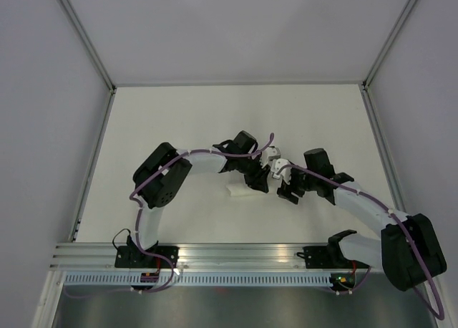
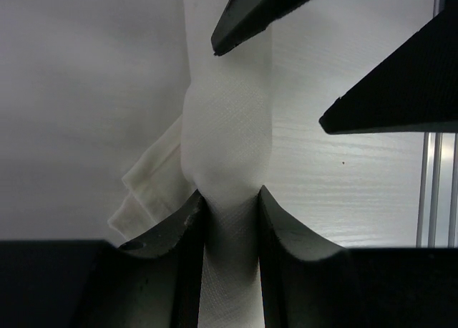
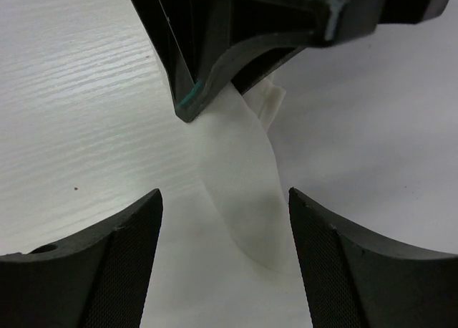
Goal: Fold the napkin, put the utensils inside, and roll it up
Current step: Roll the napkin with the utensil
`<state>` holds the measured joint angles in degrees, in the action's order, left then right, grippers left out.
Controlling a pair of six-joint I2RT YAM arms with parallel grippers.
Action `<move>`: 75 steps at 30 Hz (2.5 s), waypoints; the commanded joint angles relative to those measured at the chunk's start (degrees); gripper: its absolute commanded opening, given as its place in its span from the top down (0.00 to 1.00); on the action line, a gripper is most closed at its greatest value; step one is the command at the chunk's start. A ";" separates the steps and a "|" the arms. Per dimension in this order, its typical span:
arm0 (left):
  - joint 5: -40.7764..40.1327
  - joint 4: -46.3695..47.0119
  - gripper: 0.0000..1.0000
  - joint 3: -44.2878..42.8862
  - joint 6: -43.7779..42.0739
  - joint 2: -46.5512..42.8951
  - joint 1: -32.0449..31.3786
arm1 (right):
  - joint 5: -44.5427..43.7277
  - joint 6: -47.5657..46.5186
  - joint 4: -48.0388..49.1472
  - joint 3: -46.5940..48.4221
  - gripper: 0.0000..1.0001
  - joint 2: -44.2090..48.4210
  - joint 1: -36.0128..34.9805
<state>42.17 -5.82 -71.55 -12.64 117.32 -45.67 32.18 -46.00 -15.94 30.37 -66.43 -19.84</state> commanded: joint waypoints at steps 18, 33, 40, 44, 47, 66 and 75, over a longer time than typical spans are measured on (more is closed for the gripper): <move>4.67 -9.73 0.71 -5.36 2.45 6.70 1.20 | -16.10 1.61 13.57 -2.60 0.28 -6.16 -15.05; 7.57 -4.66 0.44 -5.97 6.48 3.45 4.97 | -17.42 1.70 10.50 -0.41 0.63 -11.17 -15.41; 5.73 10.72 0.40 0.78 17.38 -4.54 11.47 | -13.91 2.05 2.78 3.02 0.66 -14.51 -14.88; 0.31 17.06 0.40 4.66 22.12 -9.11 14.64 | -11.10 2.14 -0.92 5.57 0.66 -16.71 -14.36; -1.56 21.01 0.40 8.26 24.94 -13.24 16.13 | -10.04 2.58 -3.30 7.94 0.67 -18.81 -13.57; -25.73 22.53 0.40 27.86 41.47 -35.66 16.32 | -11.26 24.62 -8.22 26.92 0.67 -38.66 -4.69; -27.67 23.40 0.41 32.35 46.74 -37.69 16.23 | -13.46 40.63 -7.88 37.21 0.67 -47.55 -4.25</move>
<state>16.45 15.57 -39.64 29.39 81.32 -29.34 25.26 -13.37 -21.43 67.11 -108.40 -24.18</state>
